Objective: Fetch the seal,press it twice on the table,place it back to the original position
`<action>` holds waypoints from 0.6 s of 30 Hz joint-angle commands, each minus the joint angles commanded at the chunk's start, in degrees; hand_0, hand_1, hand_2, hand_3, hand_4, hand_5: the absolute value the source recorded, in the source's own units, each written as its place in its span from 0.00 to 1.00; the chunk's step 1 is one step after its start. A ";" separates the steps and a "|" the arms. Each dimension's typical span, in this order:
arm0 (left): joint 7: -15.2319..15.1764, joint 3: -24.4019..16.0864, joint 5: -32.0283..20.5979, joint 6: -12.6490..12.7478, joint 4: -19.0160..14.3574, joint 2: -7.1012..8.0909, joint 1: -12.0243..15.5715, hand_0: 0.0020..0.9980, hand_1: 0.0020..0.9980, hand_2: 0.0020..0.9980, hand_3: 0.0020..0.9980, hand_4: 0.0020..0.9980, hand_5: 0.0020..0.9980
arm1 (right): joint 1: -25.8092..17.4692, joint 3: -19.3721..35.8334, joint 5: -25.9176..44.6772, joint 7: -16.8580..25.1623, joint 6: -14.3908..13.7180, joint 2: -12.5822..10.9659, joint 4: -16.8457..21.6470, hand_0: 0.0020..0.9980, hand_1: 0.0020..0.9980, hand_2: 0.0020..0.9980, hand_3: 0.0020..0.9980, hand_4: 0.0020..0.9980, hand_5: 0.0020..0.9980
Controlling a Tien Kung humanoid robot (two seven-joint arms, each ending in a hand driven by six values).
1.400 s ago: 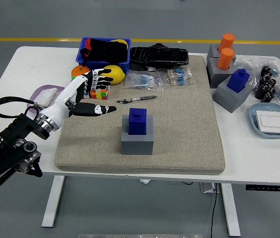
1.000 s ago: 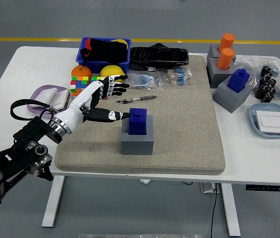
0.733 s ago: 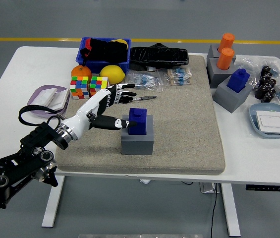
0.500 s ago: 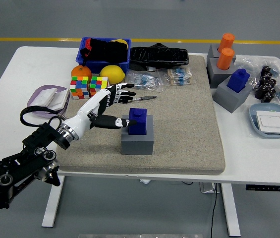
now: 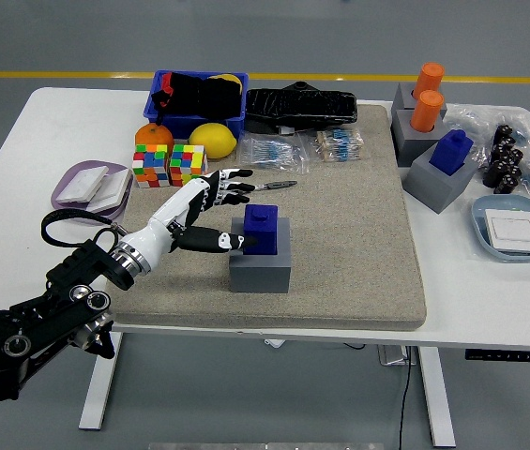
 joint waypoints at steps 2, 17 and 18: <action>-0.05 -0.03 -0.14 0.09 -0.21 -0.18 0.12 0.63 0.68 0.74 0.88 0.99 0.00 | 0.00 -0.11 -0.01 -0.01 0.01 -0.02 0.00 0.79 0.70 0.67 0.66 0.83 0.47; -0.78 0.62 -1.05 0.80 -0.13 -1.56 0.41 0.64 0.68 0.72 0.88 0.95 0.00 | -0.13 -0.07 -0.08 0.00 0.05 -0.02 0.04 0.80 0.70 0.67 0.66 0.84 0.47; -0.79 0.64 -1.01 0.85 -0.14 -1.63 0.37 0.64 0.68 0.72 0.88 0.95 0.00 | -0.13 -0.03 -0.08 0.00 0.05 0.01 0.05 0.80 0.70 0.67 0.66 0.84 0.47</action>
